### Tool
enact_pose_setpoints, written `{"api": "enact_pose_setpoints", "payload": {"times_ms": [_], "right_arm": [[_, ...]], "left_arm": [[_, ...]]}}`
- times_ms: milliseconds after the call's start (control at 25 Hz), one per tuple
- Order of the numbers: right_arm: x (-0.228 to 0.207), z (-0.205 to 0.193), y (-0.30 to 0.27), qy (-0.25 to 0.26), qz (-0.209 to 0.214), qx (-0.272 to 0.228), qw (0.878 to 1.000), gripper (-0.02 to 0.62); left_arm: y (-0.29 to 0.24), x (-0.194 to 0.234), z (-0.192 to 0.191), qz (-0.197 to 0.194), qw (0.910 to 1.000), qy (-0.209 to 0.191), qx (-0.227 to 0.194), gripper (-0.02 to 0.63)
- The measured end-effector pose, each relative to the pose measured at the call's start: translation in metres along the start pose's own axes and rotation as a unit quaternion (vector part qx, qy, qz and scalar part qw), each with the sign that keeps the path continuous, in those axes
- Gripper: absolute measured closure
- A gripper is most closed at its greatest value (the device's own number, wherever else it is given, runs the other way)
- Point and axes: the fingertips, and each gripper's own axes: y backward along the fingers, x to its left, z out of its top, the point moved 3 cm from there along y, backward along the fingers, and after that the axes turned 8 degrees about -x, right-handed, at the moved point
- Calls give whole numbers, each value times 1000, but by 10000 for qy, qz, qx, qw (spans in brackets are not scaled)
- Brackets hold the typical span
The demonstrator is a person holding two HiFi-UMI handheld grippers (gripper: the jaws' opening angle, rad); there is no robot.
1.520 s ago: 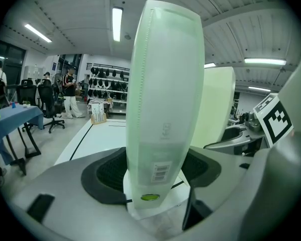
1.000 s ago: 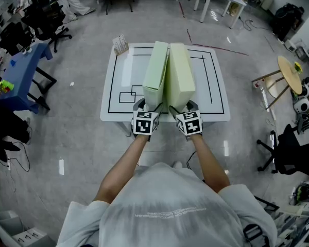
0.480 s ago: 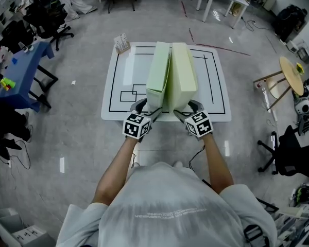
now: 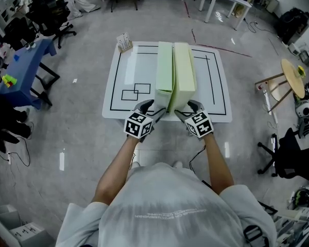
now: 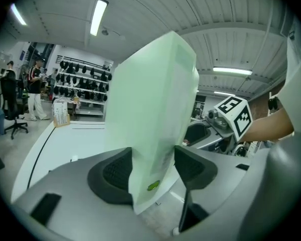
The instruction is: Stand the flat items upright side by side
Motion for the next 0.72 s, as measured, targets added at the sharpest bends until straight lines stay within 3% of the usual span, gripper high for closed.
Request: {"api": "enact_pose_setpoints", "payload": {"times_ms": [80,720], "right_arm": [[0,0,-1,60,-12,45,10000,282],[-1,6,-7,-157,-158,95,9997,281]], "left_arm": [[-1,-7,-1,-122,9997,-199,-22,379],[-10,-2,2,-7,9998,-205,48,382]]}}
